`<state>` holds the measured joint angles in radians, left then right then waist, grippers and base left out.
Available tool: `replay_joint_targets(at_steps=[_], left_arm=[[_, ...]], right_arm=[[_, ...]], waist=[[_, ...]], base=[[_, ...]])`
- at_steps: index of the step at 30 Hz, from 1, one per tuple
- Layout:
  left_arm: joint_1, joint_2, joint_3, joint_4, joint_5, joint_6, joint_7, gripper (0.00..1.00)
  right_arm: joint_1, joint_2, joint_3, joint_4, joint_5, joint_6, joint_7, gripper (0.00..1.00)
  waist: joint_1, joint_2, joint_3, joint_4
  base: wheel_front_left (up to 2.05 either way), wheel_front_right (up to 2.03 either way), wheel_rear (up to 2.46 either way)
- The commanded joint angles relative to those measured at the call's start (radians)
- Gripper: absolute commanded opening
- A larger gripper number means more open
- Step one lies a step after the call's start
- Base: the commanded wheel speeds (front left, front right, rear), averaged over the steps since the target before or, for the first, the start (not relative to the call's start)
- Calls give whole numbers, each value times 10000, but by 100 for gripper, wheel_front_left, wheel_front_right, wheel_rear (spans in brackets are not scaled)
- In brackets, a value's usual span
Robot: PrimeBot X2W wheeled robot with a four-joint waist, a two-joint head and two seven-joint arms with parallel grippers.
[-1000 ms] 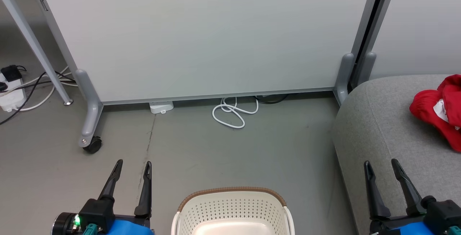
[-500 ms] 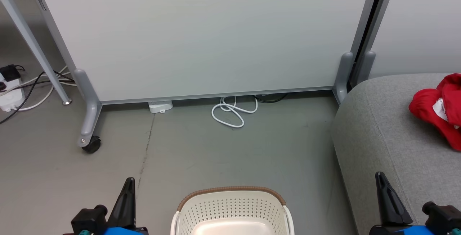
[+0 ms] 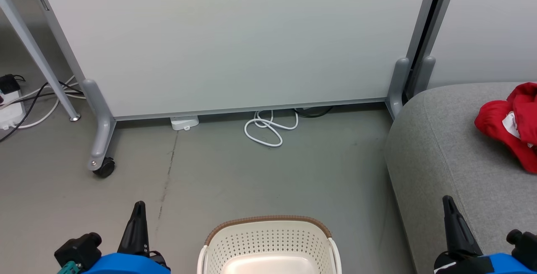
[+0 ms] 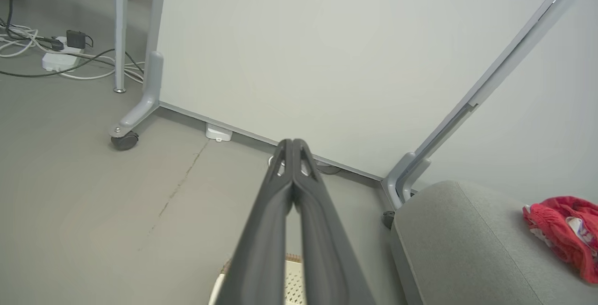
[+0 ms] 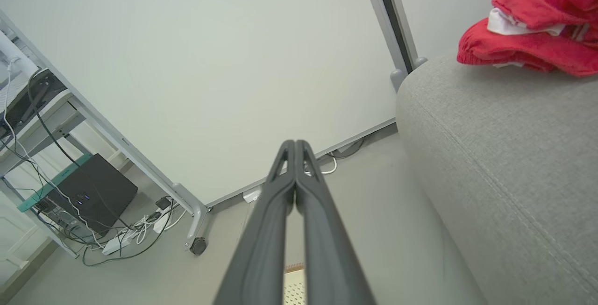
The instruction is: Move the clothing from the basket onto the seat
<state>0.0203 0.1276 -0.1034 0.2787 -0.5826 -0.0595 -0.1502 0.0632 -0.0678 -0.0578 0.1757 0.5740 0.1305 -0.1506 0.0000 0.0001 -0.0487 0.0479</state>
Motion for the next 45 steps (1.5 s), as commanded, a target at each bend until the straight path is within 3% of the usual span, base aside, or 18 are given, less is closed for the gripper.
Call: replay_joint_targets(at_steps=[1,45], left_arm=[[-354,24,142,-170,-308,-54,56,0],[-923,-415,1280,-285,-5791,-426,1491,0]], right_arm=[[-343,1,-50,-94,342,1,53,0],[-1142,99,-343,331,5861,3,1497,0]], waist=[[0,-1,5,-4],[0,-1,228,-210]], base=[[0,0,0],[0,0,0]])
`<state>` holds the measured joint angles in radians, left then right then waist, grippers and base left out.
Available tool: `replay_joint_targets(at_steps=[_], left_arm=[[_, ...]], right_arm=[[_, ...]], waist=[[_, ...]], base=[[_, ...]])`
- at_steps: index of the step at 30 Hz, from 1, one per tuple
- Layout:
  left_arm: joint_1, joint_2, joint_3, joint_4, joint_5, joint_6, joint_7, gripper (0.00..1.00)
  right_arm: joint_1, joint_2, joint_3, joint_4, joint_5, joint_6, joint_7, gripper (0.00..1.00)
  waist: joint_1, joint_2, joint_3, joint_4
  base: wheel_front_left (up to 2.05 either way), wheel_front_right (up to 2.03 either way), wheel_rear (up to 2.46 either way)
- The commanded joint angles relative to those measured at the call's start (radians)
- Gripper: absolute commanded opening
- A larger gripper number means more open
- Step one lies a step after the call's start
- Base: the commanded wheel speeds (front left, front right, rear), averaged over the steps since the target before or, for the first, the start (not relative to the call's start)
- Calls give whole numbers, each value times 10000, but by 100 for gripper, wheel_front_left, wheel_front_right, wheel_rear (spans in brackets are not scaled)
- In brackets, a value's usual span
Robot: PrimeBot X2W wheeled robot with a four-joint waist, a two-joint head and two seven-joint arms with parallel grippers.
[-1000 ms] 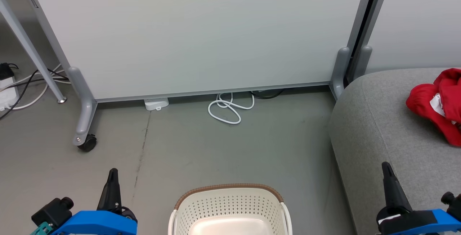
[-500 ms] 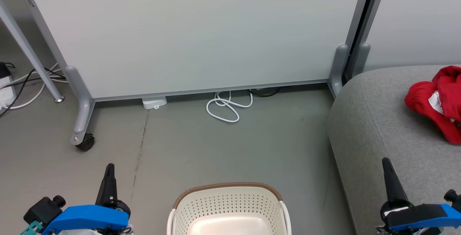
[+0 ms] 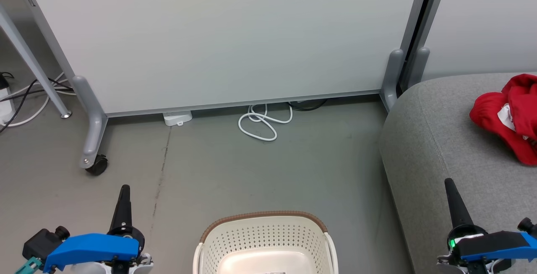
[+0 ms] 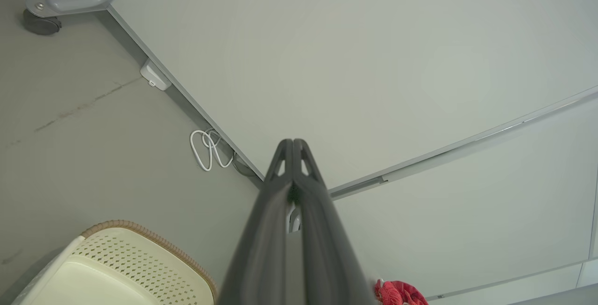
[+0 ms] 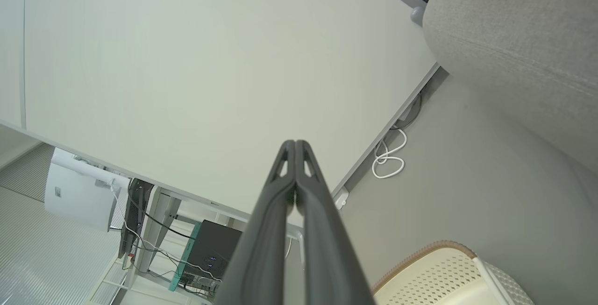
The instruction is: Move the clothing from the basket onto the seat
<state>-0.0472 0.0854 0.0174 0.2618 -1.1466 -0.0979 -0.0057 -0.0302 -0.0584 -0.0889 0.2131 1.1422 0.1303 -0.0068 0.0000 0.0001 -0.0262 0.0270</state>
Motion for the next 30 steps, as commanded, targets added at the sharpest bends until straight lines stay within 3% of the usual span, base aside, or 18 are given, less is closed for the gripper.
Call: replay_joint_targets(at_steps=[1,30], left_arm=[[-258,-3,95,-119,-254,-52,67,0],[-503,-197,607,-163,-2725,-226,726,0]], right_arm=[[-223,7,-38,-36,277,5,81,0],[-587,56,-165,166,2758,6,733,0]], waist=[[0,-1,8,-7],[0,-1,150,-138]], base=[[0,0,0],[0,0,0]])
